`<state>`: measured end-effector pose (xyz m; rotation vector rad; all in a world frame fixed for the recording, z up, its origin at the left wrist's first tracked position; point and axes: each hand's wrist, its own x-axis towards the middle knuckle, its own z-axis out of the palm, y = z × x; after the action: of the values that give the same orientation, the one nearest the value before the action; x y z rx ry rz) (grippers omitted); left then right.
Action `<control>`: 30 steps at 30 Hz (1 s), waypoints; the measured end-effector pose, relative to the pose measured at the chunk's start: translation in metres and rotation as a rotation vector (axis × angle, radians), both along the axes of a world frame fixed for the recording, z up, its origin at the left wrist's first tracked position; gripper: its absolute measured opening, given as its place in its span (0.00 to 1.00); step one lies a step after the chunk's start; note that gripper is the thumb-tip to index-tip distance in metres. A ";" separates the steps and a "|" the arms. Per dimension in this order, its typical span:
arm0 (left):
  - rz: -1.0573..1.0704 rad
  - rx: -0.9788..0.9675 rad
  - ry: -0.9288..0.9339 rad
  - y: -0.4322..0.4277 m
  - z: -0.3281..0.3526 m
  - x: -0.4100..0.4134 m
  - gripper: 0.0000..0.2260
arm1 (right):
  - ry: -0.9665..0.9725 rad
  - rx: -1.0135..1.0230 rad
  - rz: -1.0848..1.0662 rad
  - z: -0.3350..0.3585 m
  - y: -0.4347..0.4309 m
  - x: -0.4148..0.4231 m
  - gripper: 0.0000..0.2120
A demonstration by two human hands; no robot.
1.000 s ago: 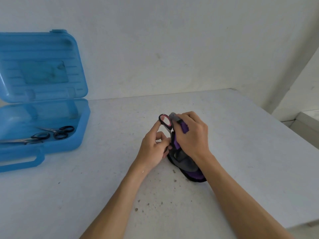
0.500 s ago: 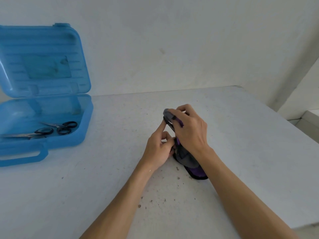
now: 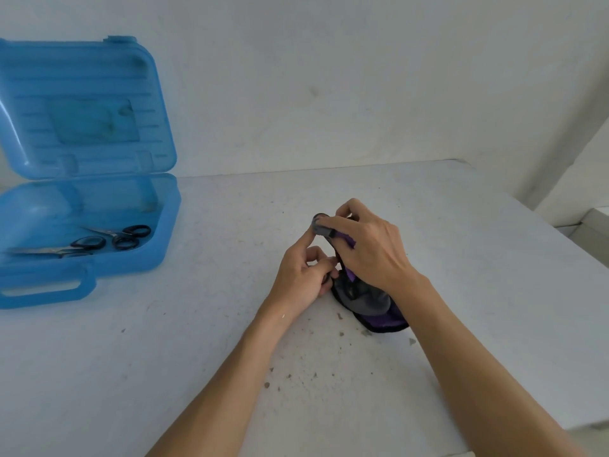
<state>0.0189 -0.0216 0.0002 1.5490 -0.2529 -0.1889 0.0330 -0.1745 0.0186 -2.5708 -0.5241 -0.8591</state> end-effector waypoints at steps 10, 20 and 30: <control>0.019 -0.017 0.015 -0.002 0.001 -0.003 0.30 | -0.153 0.122 -0.062 0.001 -0.005 -0.015 0.10; 0.023 -0.026 0.063 -0.002 0.001 -0.001 0.31 | -0.077 -0.026 0.029 -0.012 -0.010 -0.011 0.05; 0.005 -0.029 0.055 0.001 0.001 -0.001 0.30 | -0.055 0.044 0.071 -0.011 -0.008 -0.017 0.12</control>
<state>0.0181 -0.0210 0.0008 1.5130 -0.2080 -0.2226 0.0164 -0.1821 0.0077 -2.4799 -0.6021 -0.9091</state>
